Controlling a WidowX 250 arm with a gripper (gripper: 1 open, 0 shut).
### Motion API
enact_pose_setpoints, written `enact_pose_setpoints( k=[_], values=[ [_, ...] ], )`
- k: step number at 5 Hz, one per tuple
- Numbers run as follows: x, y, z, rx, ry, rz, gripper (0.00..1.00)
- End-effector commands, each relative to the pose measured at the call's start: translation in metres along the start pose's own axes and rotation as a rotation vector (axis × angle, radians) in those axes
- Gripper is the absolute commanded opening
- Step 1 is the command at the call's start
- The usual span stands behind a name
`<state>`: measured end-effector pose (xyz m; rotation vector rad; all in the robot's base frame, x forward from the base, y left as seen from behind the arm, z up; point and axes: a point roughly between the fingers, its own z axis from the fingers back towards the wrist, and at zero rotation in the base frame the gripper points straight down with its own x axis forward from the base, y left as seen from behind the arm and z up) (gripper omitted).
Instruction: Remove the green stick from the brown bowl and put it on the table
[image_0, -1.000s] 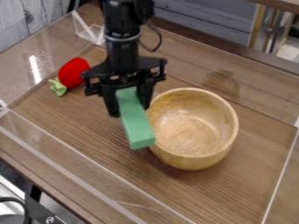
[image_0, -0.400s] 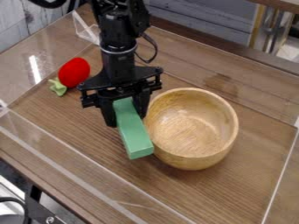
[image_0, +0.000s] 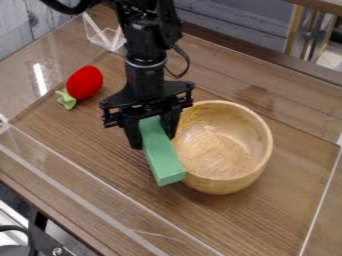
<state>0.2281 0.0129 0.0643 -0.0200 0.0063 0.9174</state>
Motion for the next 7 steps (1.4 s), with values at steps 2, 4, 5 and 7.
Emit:
enact_pose_setpoints(
  k=[2, 4, 5, 7],
  values=[
    [-0.022, -0.03, 0.009, -0.033, -0.012, 0.025, 0.0],
    [-0.053, -0.068, -0.006, -0.06, -0.036, -0.066, 0.0],
    [-0.051, -0.068, -0.006, -0.063, -0.04, -0.092, 0.0],
    [-0.055, -0.065, -0.007, -0.063, -0.042, -0.061, 0.0]
  ],
)
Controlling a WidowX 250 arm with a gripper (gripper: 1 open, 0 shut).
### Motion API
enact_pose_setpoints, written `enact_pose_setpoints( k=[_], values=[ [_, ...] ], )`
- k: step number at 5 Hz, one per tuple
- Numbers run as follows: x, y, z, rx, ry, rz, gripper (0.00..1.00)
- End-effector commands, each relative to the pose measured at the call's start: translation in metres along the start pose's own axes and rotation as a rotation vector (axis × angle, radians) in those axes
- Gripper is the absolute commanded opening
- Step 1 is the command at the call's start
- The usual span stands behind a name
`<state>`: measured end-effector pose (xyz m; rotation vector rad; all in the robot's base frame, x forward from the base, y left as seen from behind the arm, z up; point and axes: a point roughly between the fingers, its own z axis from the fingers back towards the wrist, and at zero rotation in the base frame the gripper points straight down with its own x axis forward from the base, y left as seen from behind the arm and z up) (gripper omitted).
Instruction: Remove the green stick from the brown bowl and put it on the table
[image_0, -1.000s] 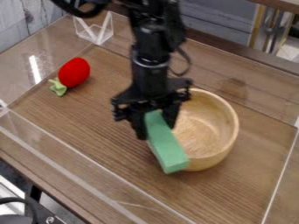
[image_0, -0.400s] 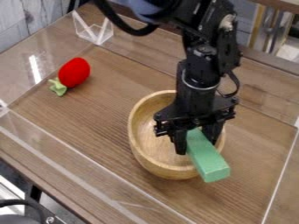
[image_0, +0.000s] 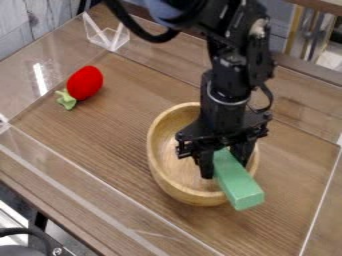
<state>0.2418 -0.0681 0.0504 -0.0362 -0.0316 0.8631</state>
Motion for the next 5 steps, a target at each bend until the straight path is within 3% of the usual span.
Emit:
enact_pose_setpoints(
  k=[1, 3, 5],
  values=[
    [-0.006, -0.004, 0.007, -0.032, -0.019, 0.03, 0.0],
    [-0.009, 0.013, 0.0, -0.031, -0.027, 0.128, 0.0],
    [0.012, 0.009, 0.022, -0.031, -0.024, -0.025, 0.0]
  ],
)
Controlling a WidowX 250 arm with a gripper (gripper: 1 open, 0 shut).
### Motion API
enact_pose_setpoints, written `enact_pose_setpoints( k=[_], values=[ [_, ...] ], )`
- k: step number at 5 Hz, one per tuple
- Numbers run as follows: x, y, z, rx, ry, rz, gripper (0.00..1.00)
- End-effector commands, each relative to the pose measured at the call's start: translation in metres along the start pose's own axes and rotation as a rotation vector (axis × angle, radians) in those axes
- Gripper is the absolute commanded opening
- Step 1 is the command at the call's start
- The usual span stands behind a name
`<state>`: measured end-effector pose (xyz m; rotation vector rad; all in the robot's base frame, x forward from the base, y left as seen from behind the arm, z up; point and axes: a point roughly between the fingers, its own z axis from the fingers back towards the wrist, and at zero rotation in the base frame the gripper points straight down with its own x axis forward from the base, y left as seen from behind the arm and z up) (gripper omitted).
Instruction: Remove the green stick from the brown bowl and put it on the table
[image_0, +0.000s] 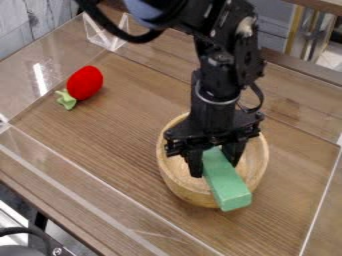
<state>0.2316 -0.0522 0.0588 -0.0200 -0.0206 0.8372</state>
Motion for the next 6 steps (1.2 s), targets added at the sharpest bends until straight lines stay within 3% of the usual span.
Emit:
enact_pose_setpoints(
  k=[1, 2, 5, 6],
  values=[
    [0.011, -0.007, 0.019, -0.05, -0.032, 0.002, 0.0],
    [0.016, -0.005, 0.024, -0.05, -0.034, 0.006, 0.0],
    [0.01, -0.031, 0.016, -0.053, -0.044, 0.034, 0.0],
    [0.007, -0.033, 0.022, -0.052, -0.049, 0.114, 0.0]
  ],
)
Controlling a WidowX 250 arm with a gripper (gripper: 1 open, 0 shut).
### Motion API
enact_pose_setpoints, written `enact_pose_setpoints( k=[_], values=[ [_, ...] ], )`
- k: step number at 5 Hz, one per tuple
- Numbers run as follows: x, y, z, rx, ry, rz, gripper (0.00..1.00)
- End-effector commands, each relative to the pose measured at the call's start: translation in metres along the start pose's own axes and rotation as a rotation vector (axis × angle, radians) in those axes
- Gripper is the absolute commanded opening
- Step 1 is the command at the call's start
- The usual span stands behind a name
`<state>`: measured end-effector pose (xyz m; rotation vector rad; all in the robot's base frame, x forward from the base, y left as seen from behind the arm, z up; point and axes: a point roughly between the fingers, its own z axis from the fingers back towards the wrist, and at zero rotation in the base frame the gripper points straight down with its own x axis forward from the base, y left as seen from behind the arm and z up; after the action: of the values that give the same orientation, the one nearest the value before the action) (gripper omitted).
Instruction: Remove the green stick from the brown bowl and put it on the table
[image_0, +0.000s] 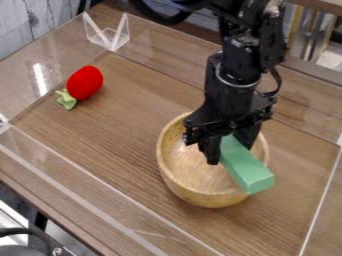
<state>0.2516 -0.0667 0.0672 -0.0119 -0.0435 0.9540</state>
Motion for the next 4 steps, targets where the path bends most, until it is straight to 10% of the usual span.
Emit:
enact_pose_setpoints(
  k=[1, 4],
  values=[
    [0.009, -0.006, 0.022, -0.057, -0.019, 0.06, 0.0],
    [0.029, 0.011, 0.052, -0.066, -0.027, 0.249, 0.0]
  ],
)
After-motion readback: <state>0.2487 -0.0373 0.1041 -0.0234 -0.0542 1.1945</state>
